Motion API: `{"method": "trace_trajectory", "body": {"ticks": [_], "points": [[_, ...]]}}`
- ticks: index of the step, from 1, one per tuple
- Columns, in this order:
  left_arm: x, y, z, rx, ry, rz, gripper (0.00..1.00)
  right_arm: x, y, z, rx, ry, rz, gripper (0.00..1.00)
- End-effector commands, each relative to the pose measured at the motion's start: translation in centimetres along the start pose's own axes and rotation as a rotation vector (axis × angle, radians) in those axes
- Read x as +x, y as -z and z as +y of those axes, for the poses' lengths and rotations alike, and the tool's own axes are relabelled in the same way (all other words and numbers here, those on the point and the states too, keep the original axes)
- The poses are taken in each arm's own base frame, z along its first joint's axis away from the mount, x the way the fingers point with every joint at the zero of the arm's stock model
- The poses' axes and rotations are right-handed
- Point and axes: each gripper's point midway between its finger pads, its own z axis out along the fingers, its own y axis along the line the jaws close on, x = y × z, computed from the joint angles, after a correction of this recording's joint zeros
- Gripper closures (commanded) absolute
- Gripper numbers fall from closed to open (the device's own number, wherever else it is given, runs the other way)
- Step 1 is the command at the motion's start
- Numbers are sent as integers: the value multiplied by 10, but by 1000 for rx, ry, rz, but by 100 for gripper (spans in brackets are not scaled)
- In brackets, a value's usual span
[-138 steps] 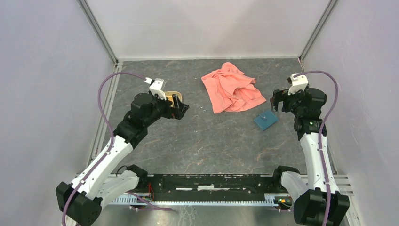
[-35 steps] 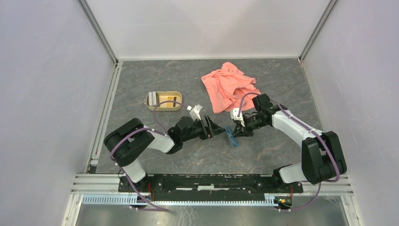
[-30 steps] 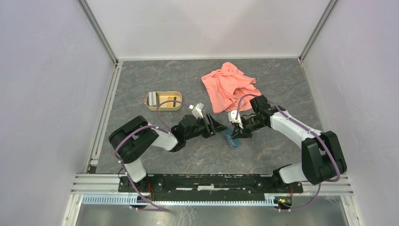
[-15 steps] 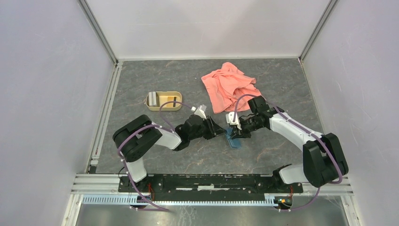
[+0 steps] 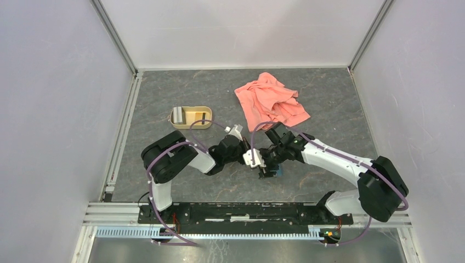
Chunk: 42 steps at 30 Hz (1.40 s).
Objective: Put the credit cards into the card holder
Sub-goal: Open the card holder at the center of the board.
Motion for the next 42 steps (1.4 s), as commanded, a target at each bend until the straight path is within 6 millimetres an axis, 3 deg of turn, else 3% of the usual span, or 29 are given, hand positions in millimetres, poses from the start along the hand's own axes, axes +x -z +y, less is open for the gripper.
{"method": "trace_trajectory", "body": {"ticks": [1, 5, 7, 12, 16, 21, 26, 31, 35, 42], "points": [[-7, -3, -19, 92, -34, -39, 98, -22, 5, -6, -19, 7, -53, 29], [-8, 2, -25, 161, -16, -61, 98, -27, 41, -21, 72, -54, -157, 27], [-8, 5, -28, 184, 12, -67, 98, -11, 55, -30, 162, -126, -153, 27], [-9, 10, -22, 159, 129, -80, 98, 41, 47, -17, 275, -199, -16, 14], [-17, 17, -18, 124, 209, -142, 98, 53, 40, -9, 292, -211, -4, 7], [-26, 22, -14, 76, 236, -196, 98, 54, 30, -11, 302, -265, -17, 2], [-24, 20, -23, 108, 256, -191, 98, 49, 20, -17, 327, -251, -6, 2], [-22, 20, -25, 121, 262, -187, 98, 60, 24, -31, 415, -269, 58, 2], [-22, 24, -21, 110, 250, -197, 98, 60, 37, -40, 486, -258, 66, 4], [-16, 28, -8, 94, 233, -193, 98, 72, 70, -51, 590, -306, 49, 23]]}}
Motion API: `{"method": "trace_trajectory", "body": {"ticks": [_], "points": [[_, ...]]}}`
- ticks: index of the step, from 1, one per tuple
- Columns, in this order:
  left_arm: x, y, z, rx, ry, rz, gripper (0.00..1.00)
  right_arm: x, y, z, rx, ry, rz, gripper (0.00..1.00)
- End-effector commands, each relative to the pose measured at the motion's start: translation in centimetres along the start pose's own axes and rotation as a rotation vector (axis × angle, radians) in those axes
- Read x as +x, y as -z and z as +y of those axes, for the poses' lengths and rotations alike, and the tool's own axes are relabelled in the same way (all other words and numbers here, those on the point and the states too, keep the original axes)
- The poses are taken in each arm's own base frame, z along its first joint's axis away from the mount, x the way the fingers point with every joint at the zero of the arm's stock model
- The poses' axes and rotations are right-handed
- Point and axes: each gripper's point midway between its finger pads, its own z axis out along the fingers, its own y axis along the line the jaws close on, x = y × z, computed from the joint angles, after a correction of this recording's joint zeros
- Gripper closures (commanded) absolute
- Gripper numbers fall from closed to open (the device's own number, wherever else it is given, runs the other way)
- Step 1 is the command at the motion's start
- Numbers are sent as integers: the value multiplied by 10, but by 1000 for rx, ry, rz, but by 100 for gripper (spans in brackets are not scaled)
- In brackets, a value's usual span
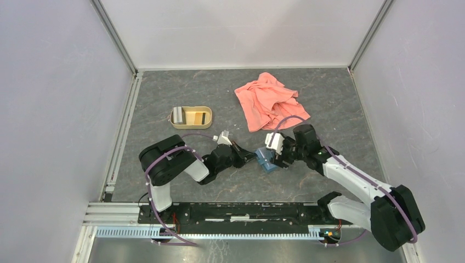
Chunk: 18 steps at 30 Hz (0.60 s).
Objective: Put the credit cards into the card holder
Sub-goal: Open the card holder at the center of the board.
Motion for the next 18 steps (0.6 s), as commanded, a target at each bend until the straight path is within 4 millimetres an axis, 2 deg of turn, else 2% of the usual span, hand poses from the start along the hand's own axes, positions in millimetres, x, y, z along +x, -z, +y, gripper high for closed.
{"method": "trace_trajectory", "body": {"ticks": [1, 4, 7, 12, 15, 17, 18], "points": [[-3, 5, -13, 60, 13, -20, 98, -4, 10, -21, 91, -8, -30, 25], [-2, 5, -12, 69, -6, -15, 98, 3, 12, -29, 123, -45, -7, 31], [-1, 5, -9, 65, -39, -14, 98, 21, 12, -41, 173, -107, 58, 36], [2, 3, -2, 55, -117, 5, 98, 32, 6, -39, 138, -203, 88, 52], [4, 1, 4, 37, -163, 22, 98, 30, 4, -37, 108, -255, 67, 74], [2, 0, 11, 18, -183, 22, 98, 27, 4, -36, 86, -292, 38, 97], [3, 0, 13, 16, -194, 35, 98, 24, 5, -35, 70, -317, 14, 100]]}}
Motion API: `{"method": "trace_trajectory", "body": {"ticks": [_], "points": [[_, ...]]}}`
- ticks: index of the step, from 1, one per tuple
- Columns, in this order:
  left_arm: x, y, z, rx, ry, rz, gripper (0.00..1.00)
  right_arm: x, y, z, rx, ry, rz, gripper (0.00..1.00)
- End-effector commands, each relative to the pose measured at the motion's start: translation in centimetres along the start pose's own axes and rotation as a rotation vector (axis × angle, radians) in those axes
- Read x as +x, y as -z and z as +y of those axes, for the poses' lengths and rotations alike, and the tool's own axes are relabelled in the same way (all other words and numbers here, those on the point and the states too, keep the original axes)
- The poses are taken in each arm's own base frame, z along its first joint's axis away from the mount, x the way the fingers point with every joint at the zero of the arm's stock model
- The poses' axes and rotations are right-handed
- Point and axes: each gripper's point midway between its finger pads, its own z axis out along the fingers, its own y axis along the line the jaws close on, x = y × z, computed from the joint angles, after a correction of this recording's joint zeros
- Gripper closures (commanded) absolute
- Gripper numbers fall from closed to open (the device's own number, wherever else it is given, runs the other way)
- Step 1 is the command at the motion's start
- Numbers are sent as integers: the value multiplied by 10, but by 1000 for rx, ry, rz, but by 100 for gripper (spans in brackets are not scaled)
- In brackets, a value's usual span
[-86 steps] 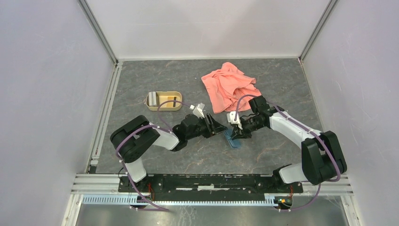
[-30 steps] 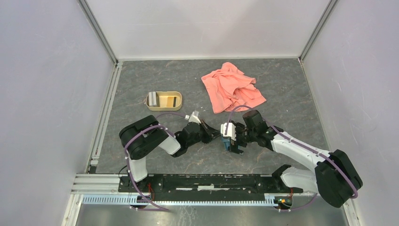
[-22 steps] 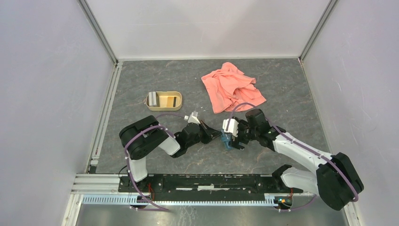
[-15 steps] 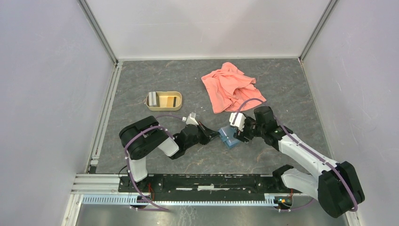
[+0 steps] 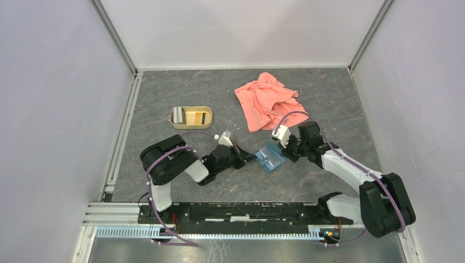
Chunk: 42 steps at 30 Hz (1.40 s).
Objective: Put the credit cards into the card holder
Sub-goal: Open the card holder at the center of the board.
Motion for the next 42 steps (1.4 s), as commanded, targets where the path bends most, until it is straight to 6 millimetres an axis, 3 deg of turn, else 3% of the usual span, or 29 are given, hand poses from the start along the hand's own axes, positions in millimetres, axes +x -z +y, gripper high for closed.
{"method": "trace_trajectory", "body": {"ticks": [1, 5, 10, 12, 14, 20, 24, 30, 42], "points": [[-1, -2, 10, -4, -114, 29, 98, -27, 6, -6, -32, -86, -110, 100], [-12, 2, 15, 10, -137, 57, 95, -35, 13, -7, -55, -147, -191, 100], [-21, 12, -8, 154, -173, 125, 80, -49, 26, -14, -10, -131, -279, 100], [-25, 16, -19, 207, -190, 132, 63, -52, 31, -18, 14, -135, -310, 100], [-29, 21, -31, 246, -218, 124, 55, -52, 34, -21, 34, -136, -319, 100], [-46, 32, -64, 276, -321, 57, 49, -51, 33, -22, 25, -156, -315, 100], [-47, 30, -83, 320, -331, 61, 45, -52, 33, -20, 16, -157, -319, 100], [-48, 7, -75, 284, -333, 75, 37, -51, 32, -20, 13, -158, -319, 100], [-32, -15, -59, 226, -331, 166, 39, -48, 30, -19, 1, -168, -308, 100]]}}
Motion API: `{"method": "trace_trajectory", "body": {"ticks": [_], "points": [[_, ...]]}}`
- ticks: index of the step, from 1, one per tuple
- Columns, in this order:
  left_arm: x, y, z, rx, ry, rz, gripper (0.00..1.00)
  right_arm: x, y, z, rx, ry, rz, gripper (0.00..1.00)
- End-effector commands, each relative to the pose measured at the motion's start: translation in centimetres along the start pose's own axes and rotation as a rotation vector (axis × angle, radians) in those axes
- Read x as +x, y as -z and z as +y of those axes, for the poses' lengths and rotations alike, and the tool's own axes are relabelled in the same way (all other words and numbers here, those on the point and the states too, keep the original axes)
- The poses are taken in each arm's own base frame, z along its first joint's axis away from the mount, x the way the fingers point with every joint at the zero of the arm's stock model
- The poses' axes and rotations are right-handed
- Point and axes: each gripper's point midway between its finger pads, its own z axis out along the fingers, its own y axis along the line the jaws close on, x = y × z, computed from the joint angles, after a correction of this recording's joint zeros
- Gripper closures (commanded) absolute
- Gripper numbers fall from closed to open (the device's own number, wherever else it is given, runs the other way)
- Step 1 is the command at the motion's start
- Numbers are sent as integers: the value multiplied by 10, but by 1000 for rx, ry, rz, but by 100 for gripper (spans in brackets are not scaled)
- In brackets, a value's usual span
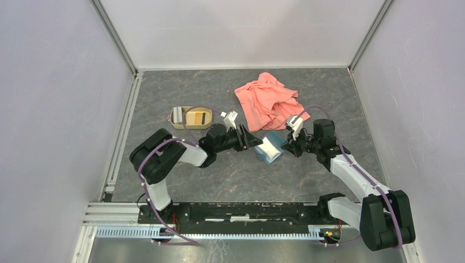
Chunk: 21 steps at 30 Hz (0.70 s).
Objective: Put the credit cards into the card holder
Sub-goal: Open the card holder at the center of the board.
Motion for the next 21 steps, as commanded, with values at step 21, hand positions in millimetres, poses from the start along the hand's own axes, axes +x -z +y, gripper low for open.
{"method": "trace_trajectory", "body": {"ticks": [21], "points": [[10, -44, -71, 306, 49, 75, 51, -8, -5, 13, -115, 13, -31, 71]]}}
